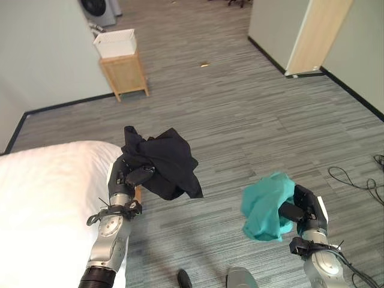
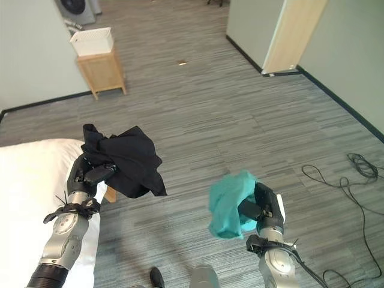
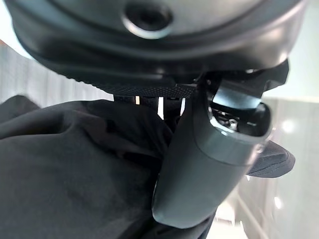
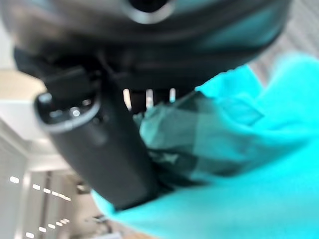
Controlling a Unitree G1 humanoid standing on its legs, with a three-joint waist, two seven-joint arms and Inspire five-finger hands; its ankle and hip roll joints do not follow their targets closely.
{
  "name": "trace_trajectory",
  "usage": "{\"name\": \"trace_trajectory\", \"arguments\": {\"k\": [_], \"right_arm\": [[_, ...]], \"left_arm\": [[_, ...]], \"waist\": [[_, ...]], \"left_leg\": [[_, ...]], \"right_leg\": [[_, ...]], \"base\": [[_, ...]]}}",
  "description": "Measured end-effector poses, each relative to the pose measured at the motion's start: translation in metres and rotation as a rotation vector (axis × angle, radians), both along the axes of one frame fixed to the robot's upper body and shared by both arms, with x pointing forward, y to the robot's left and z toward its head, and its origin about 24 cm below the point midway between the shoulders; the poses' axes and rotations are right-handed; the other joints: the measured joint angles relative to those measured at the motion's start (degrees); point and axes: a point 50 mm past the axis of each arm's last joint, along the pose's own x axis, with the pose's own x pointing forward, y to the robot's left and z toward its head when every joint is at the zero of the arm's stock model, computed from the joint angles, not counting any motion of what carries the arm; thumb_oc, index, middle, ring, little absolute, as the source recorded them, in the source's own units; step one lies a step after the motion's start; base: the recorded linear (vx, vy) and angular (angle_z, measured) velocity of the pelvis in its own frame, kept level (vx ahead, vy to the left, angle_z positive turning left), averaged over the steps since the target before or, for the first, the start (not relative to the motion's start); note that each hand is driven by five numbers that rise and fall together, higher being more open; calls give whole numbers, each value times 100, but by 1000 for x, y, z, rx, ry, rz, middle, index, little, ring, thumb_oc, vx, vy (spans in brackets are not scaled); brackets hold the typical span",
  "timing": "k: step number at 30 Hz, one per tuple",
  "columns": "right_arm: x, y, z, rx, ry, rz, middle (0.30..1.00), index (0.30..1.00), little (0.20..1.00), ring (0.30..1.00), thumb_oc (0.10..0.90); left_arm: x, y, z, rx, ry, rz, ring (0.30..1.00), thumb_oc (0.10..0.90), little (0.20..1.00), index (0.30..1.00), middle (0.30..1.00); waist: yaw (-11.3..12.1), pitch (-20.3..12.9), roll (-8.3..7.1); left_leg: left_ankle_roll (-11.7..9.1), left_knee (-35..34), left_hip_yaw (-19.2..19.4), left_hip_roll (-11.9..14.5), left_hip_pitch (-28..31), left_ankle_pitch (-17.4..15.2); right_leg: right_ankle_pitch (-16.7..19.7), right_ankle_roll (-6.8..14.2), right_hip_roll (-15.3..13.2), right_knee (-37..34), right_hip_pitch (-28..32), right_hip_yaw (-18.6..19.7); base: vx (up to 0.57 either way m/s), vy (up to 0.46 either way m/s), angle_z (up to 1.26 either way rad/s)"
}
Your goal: Pick up bed clothes into laundry basket.
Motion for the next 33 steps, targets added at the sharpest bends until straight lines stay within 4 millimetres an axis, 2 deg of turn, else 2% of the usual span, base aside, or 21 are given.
{"name": "trace_trajectory", "arguments": {"k": [1, 2, 3, 5, 6, 8, 10, 11, 13, 14, 15, 17, 20, 24, 25, 26, 27, 28, 29, 31, 33], "right_arm": [[-2, -2, 0, -4, 4, -5, 300, 300, 300, 300, 400], [0, -4, 2, -8, -7, -16, 300, 300, 300, 300, 400], [4, -6, 6, -11, -28, -20, 300, 300, 300, 300, 400], [11, -13, 17, -31, -69, -34, 300, 300, 300, 300, 400], [16, -21, 26, -62, -95, -37, 300, 300, 300, 300, 400], [25, -33, 46, -115, -150, -42, 300, 300, 300, 300, 400], [44, -41, 73, -149, -224, -7, 300, 300, 300, 300, 400], [52, -45, 84, -162, -243, 31, 300, 300, 300, 300, 400], [67, -44, 95, -149, -270, 70, 300, 300, 300, 300, 400], [86, -39, 103, -125, -285, 103, 300, 300, 300, 300, 400], [94, -34, 109, -118, -302, 128, 300, 300, 300, 300, 400], [105, -18, 119, -96, -342, 193, 300, 300, 300, 300, 400], [107, -8, 120, -97, -345, 249, 300, 300, 300, 300, 400], [104, -8, 117, -97, -333, 247, 300, 300, 300, 300, 400], [102, -8, 115, -95, -330, 245, 300, 300, 300, 300, 400], [101, -8, 114, -89, -332, 244, 300, 300, 300, 300, 400], [98, -5, 111, -67, -339, 240, 300, 300, 300, 300, 400], [94, 3, 107, -38, -348, 249, 300, 300, 300, 300, 400], [91, 7, 102, -33, -330, 267, 300, 300, 300, 300, 400], [85, 9, 95, -51, -301, 279, 300, 300, 300, 300, 400], [80, 8, 91, -60, -285, 278, 300, 300, 300, 300, 400]], "left_arm": [[-7, 4, -5, 22, 19, 18, 300, 400, 300, 300, 300], [-15, 9, -12, 30, 50, 37, 300, 400, 300, 300, 300], [-20, 14, -17, 30, 66, 64, 300, 400, 300, 300, 300], [-27, 22, -21, 28, 83, 99, 300, 400, 300, 300, 300], [-28, 26, -19, 37, 82, 111, 300, 400, 300, 300, 300], [-26, 33, -14, 90, 72, 111, 300, 400, 300, 300, 300], [-17, 45, 0, 197, 58, 84, 300, 400, 300, 300, 300], [-6, 47, 7, 235, 50, 66, 300, 400, 300, 300, 300], [11, 49, 15, 291, 47, 45, 300, 400, 300, 300, 300], [27, 47, 22, 325, 52, 32, 300, 400, 300, 300, 300], [37, 42, 30, 339, 32, 11, 300, 400, 300, 300, 300], [44, 32, 45, 362, -24, -35, 300, 400, 300, 300, 300], [46, 27, 51, 363, -51, -54, 300, 400, 300, 300, 300], [47, 24, 49, 343, -44, -74, 300, 400, 300, 300, 300], [47, 21, 47, 337, -39, -87, 300, 400, 300, 300, 300], [48, 19, 46, 336, -36, -96, 300, 400, 300, 300, 300], [47, 19, 47, 336, -41, -102, 300, 400, 300, 300, 300], [46, 19, 46, 335, -39, -100, 300, 400, 300, 300, 300], [45, 18, 43, 335, -25, -109, 300, 400, 300, 300, 300], [43, 18, 47, 345, -44, -119, 300, 400, 300, 300, 300], [43, 18, 59, 349, -90, -117, 300, 400, 300, 300, 300]], "waist": [[67, -2, -39], [163, -28, 17], [249, -28, 47], [316, -35, 101], [388, -47, 121], [373, -47, 117], [363, -47, 111], [372, -50, 116], [366, -55, 107], [361, -58, 92], [369, -59, 94], [386, -59, 94], [376, -59, 94], [361, -51, 91], [335, -12, 89], [323, 94, 92], [292, 251, -5], [236, 452, -94], [167, 597, -7], [33, 655, 49], [-125, 674, 4]], "left_leg": [[-61, -98, -3, 39, 144, 38], [-123, -133, 34, 151, 192, 43], [-129, -133, 34, 230, 196, 40], [-169, -180, 17, 358, 178, 70], [-214, -224, 11, 442, 188, 102], [-251, -235, -43, 503, 199, 128], [-266, -231, -82, 535, 202, 138], [-280, -230, -120, 533, 207, 148], [-283, -232, -142, 537, 282, 149], [-286, -232, -140, 537, 353, 147], [-301, -235, -142, 536, 358, 137], [-353, -238, -129, 540, 341, 100], [-381, -244, -125, 511, 313, 72], [-296, -240, -110, 392, 157, 6], [-187, -215, -93, 317, 152, -64], [-85, -104, -22, 259, 150, -140], [106, 106, 155, 144, 193, -383], [60, 466, 278, 54, 229, -659], [34, 492, 331, 110, 380, -773], [114, 446, 362, 52, 471, -872], [102, 467, 313, 14, 413, -954]], "right_leg": [[370, -71, 35, -185, 155, -83], [362, -80, 139, -212, 187, -130], [337, -178, 240, -264, 244, -106], [398, -274, 357, -386, 300, -240], [433, -328, 451, -501, 388, -280], [461, -369, 501, -645, 527, -413], [470, -383, 541, -718, 568, -419], [476, -391, 542, -745, 611, -448], [484, -400, 541, -824, 747, -526], [496, -394, 544, -889, 849, -530], [490, -389, 542, -884, 850, -530], [488, -383, 541, -898, 824, -533], [485, -378, 509, -885, 781, -529], [422, -301, 436, -665, 530, -524], [327, -180, 404, -193, 299, -461], [247, -55, 300, 693, -115, -356], [332, 102, 176, 1867, -697, -116], [844, 493, 12, 3124, -1317, 140], [1147, 461, -119, 3609, -1602, 74], [770, 440, -319, 3191, -1854, -325], [474, 454, -150, 2029, -1861, -203]], "base": [[56, -147, 44], [46, -152, 3], [34, -86, -9], [64, -81, 7], [88, -87, 13], [38, -63, 21], [36, -48, 11], [35, -21, 12], [21, -8, 15], [31, 16, 5], [50, 29, 1], [43, 36, -3], [46, 61, -1], [81, 145, -1], [65, 184, -4], [100, 187, -17], [189, 156, -27], [423, 116, -40], [543, 30, -42], [611, -86, -30], [601, -193, 3]]}}
